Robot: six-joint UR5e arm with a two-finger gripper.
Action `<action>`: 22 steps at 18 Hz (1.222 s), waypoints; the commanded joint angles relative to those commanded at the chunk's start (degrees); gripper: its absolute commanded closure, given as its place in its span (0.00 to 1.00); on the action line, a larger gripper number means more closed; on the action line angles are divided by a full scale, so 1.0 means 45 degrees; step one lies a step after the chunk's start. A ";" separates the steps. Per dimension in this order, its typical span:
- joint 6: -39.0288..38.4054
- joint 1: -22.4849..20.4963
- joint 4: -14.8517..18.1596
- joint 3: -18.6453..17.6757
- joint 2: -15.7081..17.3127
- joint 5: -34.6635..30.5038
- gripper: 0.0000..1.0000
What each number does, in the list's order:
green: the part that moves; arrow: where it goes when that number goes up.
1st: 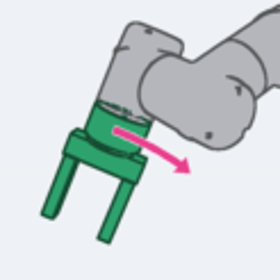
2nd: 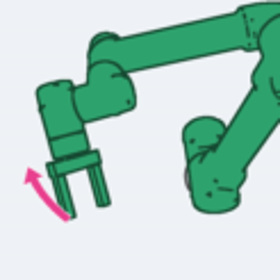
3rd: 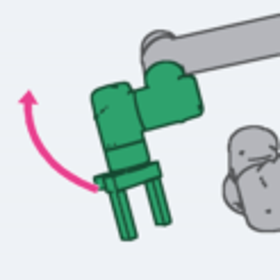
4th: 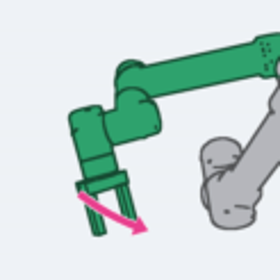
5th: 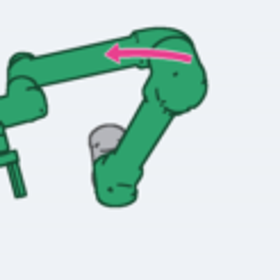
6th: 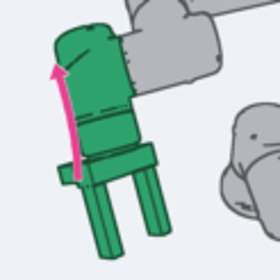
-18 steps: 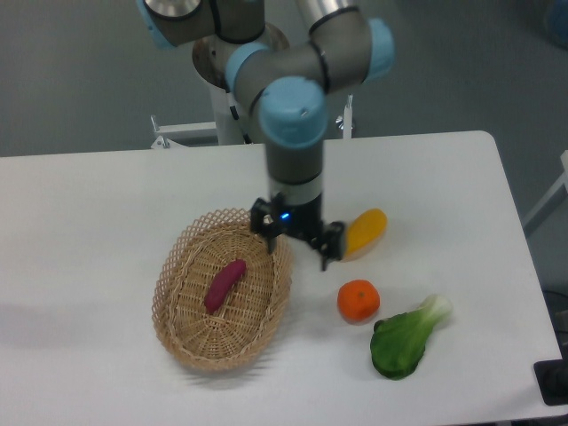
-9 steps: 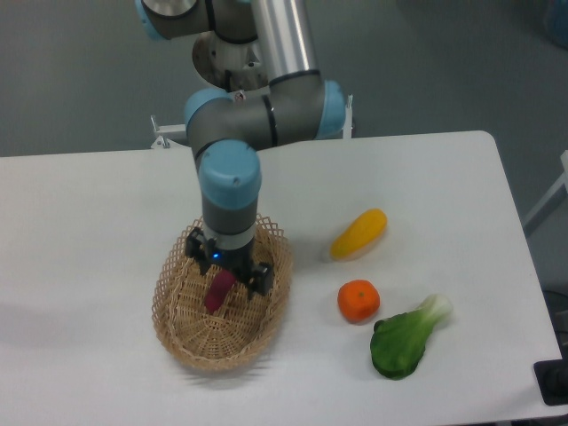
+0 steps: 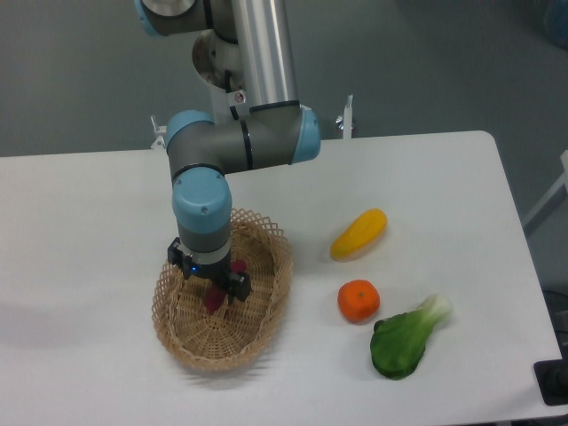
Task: Pick up the sweet potato from the basket
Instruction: 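Lower the gripper and close it on the purple sweet potato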
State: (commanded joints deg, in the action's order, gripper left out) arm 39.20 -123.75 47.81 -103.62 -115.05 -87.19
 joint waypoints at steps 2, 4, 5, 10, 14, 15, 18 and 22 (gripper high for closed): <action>0.0000 0.0000 0.0000 0.0019 0.0019 0.0000 0.00; 0.0000 0.0000 -0.0020 0.0019 -0.0020 -0.0020 0.00; 0.0000 0.0000 -0.0039 0.0019 -0.0020 -0.0020 0.00; 0.0020 0.0000 -0.0156 0.0019 -0.0078 -0.0215 0.17; 0.0020 0.0000 -0.0176 0.0019 -0.0098 -0.0273 0.22; 0.0039 0.0000 -0.0156 0.0019 -0.0098 -0.0293 0.27; 0.0156 0.0000 -0.0156 0.0039 -0.0079 -0.0293 0.44; 0.0195 0.0000 -0.0137 0.0039 -0.0039 -0.0313 0.61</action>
State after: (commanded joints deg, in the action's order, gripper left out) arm 40.08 -123.75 47.20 -103.45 -115.23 -88.59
